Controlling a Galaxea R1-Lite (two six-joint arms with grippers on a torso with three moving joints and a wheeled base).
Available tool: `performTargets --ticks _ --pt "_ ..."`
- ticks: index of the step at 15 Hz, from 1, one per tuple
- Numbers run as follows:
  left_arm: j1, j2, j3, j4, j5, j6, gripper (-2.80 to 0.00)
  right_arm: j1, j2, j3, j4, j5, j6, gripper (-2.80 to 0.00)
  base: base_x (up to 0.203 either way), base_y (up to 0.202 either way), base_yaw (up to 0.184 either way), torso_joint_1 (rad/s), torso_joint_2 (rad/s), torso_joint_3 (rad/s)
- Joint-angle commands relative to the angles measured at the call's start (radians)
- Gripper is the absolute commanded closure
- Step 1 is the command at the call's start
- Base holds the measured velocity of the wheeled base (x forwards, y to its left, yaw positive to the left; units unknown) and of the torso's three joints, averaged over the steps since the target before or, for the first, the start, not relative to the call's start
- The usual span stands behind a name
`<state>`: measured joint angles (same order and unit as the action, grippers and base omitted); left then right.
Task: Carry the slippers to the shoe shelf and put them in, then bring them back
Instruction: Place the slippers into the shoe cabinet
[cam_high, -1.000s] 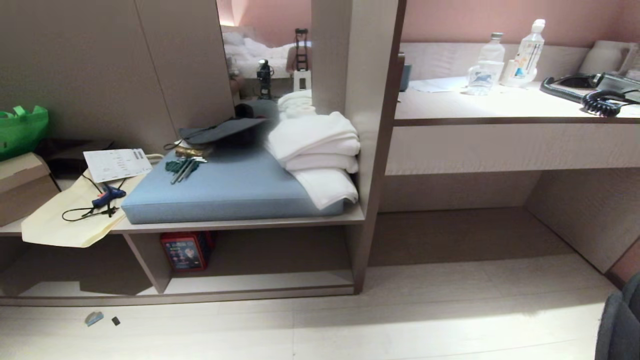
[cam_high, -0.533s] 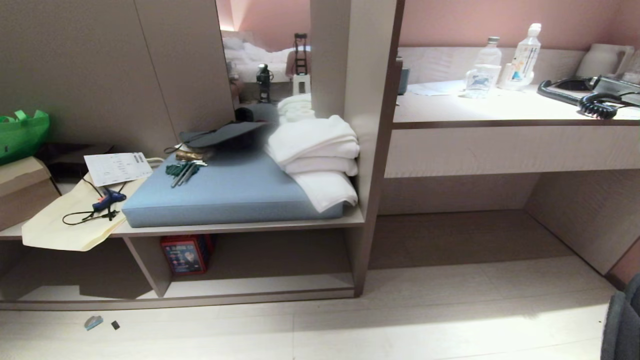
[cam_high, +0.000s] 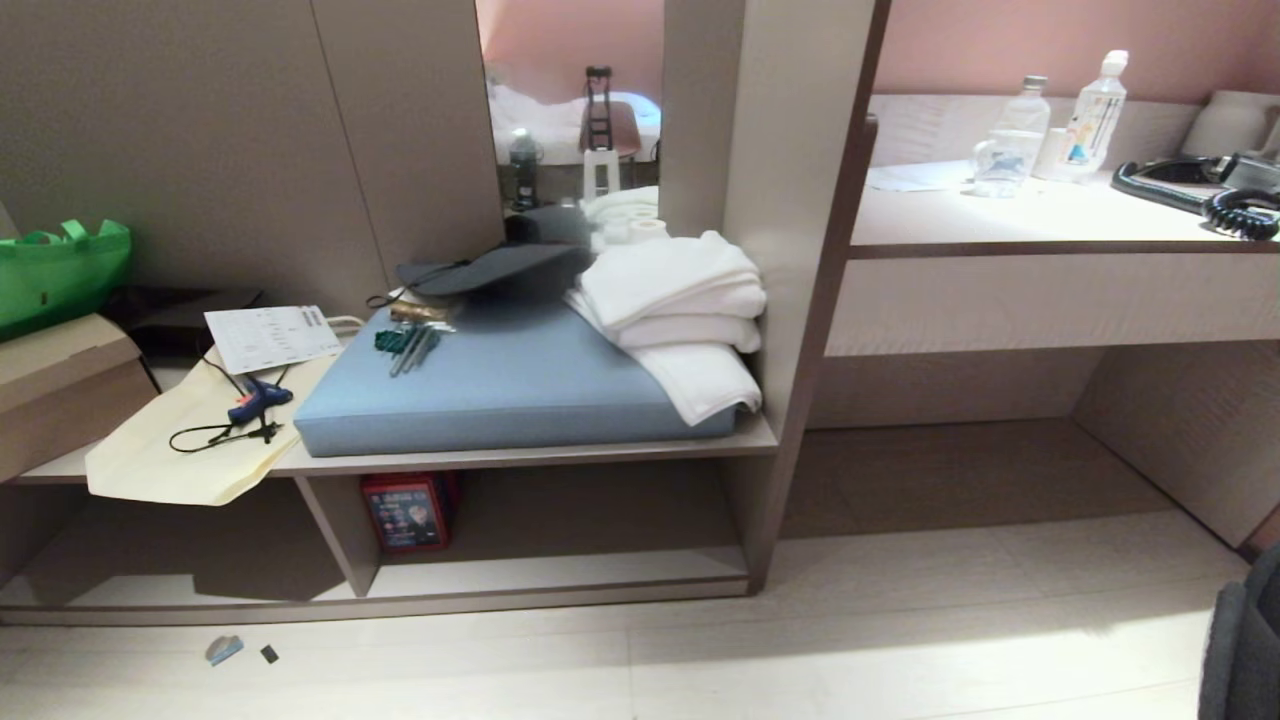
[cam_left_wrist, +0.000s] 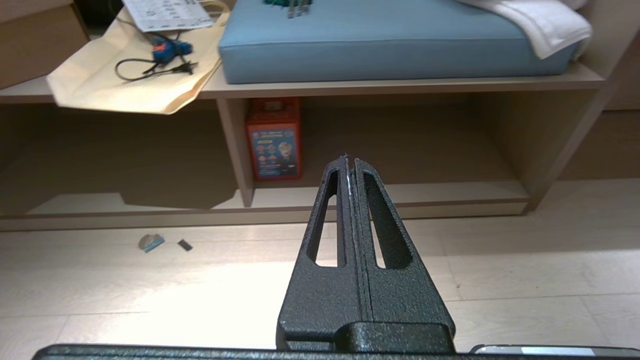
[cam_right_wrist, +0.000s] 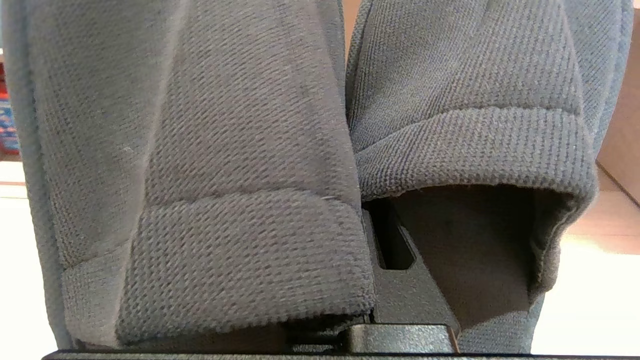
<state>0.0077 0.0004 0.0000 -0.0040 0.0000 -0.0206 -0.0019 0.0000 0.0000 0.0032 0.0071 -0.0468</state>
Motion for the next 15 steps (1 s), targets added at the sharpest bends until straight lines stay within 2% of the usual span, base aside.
performTargets --ticks 1,12,15 --pt "0.000 0.001 0.000 -0.001 0.000 -0.001 0.00 0.000 0.001 0.002 0.000 0.001 -0.001 0.00 0.000 0.195 -0.003 0.004 0.00 0.005" --pt "0.002 0.001 0.000 -0.001 0.000 -0.001 0.00 0.000 0.002 0.002 0.000 0.001 -0.001 0.00 0.000 0.196 -0.003 0.003 0.00 0.003" --pt "0.001 0.001 0.000 -0.001 0.000 -0.001 0.00 0.000 0.000 0.002 0.000 0.001 -0.002 0.00 0.000 0.086 -0.003 0.001 0.00 0.005"
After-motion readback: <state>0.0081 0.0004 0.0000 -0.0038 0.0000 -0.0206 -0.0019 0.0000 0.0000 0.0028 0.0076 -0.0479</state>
